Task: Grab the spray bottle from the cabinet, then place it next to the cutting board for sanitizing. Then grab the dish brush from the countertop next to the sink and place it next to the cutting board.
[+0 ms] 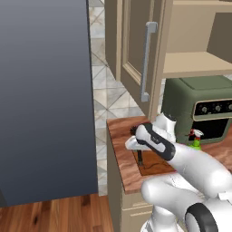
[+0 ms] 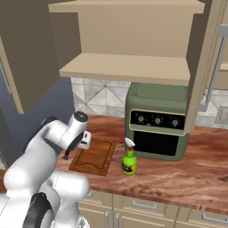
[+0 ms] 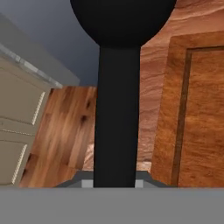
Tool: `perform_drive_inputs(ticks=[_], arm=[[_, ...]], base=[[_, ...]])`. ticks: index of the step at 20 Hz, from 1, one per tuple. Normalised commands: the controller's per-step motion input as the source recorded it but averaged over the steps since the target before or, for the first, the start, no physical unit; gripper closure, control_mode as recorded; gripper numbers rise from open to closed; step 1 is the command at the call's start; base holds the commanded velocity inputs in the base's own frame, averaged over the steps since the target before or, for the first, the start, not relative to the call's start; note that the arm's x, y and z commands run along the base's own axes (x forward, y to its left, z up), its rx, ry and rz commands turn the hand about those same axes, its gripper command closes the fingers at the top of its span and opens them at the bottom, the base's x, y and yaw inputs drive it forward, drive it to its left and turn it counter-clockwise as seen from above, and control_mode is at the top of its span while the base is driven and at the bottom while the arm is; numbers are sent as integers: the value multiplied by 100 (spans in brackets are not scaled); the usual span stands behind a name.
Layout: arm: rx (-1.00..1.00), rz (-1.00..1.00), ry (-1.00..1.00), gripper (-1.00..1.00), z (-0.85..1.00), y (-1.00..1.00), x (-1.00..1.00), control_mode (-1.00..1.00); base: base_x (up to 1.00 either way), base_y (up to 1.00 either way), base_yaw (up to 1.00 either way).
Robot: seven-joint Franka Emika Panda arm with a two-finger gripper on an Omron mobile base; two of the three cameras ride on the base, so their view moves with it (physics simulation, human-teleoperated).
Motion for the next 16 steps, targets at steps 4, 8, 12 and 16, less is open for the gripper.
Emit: perform_drive_inputs(ticks=[4, 8, 12, 16], arm=[[9, 1, 0, 100, -86, 10, 23, -100], [5, 0, 0, 100, -69, 13, 20, -100], [1, 0, 0, 100, -60, 16, 13, -100], [0, 0, 0, 100, -45, 22, 18, -100]], base=[[0, 0, 0], [0, 0, 0], [0, 0, 0], [0, 0, 0]])
